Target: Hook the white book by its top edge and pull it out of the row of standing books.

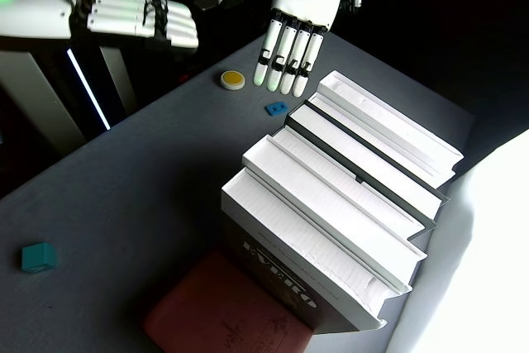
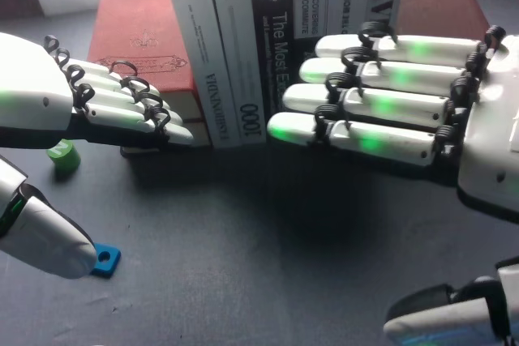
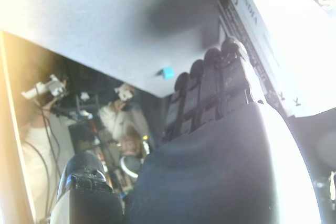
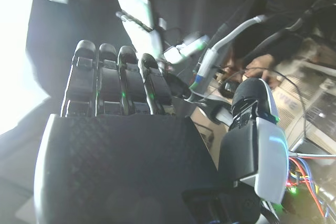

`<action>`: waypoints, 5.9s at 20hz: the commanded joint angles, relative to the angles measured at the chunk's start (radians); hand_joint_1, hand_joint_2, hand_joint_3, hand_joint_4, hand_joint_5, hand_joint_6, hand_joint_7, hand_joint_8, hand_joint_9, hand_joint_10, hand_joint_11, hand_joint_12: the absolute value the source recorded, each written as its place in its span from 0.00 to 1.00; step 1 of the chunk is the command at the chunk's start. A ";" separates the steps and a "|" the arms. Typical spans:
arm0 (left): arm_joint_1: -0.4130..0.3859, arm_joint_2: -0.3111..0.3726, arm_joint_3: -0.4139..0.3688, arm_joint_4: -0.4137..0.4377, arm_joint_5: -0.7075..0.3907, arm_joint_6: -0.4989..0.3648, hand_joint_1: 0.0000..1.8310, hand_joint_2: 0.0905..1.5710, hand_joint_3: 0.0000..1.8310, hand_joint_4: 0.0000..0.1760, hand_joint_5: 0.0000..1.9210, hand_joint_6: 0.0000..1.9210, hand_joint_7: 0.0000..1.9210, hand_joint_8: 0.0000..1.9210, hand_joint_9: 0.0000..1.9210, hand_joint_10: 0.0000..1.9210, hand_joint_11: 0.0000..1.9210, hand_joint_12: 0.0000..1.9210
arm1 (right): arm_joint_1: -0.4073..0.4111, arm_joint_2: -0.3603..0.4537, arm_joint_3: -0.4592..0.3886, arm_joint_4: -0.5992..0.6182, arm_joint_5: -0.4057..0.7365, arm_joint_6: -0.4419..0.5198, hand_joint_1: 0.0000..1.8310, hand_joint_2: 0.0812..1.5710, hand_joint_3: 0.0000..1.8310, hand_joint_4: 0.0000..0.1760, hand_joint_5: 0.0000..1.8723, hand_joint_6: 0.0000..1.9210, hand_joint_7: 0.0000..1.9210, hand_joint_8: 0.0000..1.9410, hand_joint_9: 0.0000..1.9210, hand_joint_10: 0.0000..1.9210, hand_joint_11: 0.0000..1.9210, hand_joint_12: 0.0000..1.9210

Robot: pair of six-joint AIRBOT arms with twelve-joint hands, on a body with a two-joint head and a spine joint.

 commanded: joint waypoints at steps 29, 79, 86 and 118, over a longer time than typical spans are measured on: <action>-0.014 -0.001 0.011 -0.054 0.028 -0.002 0.00 0.59 0.00 0.00 0.00 0.00 0.00 0.00 0.00 0.00 0.00 0.00 | 0.184 -0.233 0.074 0.992 0.409 -1.050 0.00 0.64 0.00 0.00 0.00 0.00 0.00 0.00 0.00 0.00 0.00 0.00; -0.009 -0.001 0.008 -0.046 0.031 -0.002 0.00 0.61 0.00 0.00 0.00 0.00 0.00 0.00 0.00 0.00 0.00 0.00 | 0.114 -0.437 0.276 1.031 0.427 -0.974 0.00 0.65 0.00 0.00 0.01 0.00 0.00 0.00 0.00 0.00 0.00 0.00; -0.009 -0.001 0.011 -0.046 0.031 -0.002 0.00 0.62 0.00 0.00 0.00 0.00 0.00 0.00 0.00 0.00 0.00 0.00 | 0.099 -0.447 0.285 1.061 0.413 -1.014 0.00 0.66 0.00 0.00 0.00 0.00 0.00 0.00 0.00 0.00 0.00 0.00; -0.007 0.000 0.007 -0.046 0.030 -0.002 0.00 0.65 0.01 0.00 0.00 0.00 0.00 0.00 0.00 0.00 0.00 0.00 | 0.129 -0.365 -0.134 1.443 0.663 -1.510 0.00 0.65 0.00 0.00 0.01 0.00 0.00 0.00 0.00 0.00 0.00 0.00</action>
